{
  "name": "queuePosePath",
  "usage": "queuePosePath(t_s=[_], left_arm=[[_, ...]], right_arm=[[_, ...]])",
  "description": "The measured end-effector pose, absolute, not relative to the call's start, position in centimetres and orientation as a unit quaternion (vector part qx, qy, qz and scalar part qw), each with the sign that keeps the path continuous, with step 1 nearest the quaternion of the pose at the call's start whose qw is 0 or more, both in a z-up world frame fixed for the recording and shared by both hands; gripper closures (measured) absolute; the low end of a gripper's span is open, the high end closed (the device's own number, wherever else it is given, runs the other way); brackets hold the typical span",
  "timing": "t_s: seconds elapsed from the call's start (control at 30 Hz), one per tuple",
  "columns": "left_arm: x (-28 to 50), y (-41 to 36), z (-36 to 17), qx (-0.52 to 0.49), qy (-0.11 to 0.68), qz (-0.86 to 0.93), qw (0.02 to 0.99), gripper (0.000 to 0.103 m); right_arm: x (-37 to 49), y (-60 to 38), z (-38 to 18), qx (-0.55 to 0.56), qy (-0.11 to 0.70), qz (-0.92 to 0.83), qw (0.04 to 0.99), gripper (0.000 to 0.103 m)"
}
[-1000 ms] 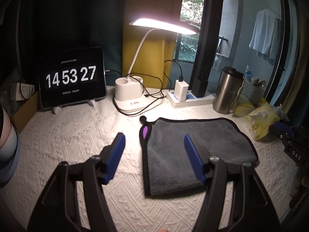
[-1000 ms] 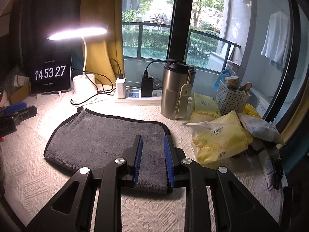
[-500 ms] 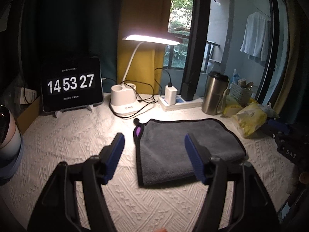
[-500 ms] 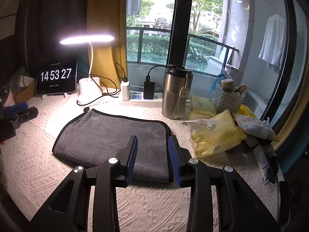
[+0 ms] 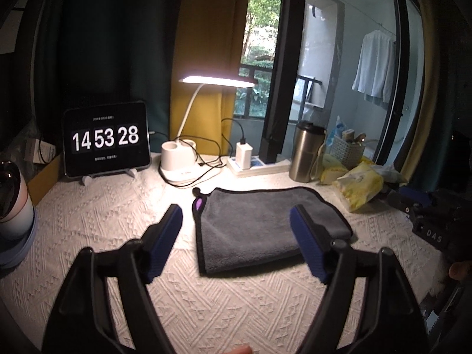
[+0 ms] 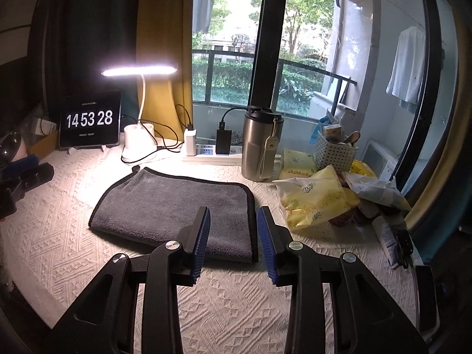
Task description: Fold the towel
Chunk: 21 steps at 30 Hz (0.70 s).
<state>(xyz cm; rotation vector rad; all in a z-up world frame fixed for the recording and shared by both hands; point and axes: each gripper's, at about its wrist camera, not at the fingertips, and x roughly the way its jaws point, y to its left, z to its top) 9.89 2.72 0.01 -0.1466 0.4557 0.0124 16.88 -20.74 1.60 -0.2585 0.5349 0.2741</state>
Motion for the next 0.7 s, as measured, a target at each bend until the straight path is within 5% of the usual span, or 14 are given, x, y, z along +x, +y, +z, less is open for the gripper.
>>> queuePosePath(t_s=[0.6,0.7], left_arm=[[4.8,2.5,1.3,-0.077,0.174,0.003,0.982,0.026],[3.7,2.2,1.2,-0.087,0.164,-0.001,0.983,0.026]], right_arm=[[10.9,-20.9,3.3,-0.117,0.210,0.156,0.958,0.066],[9.8,-21.0,3.4,-0.116,0.201,0.154,0.961,0.057]])
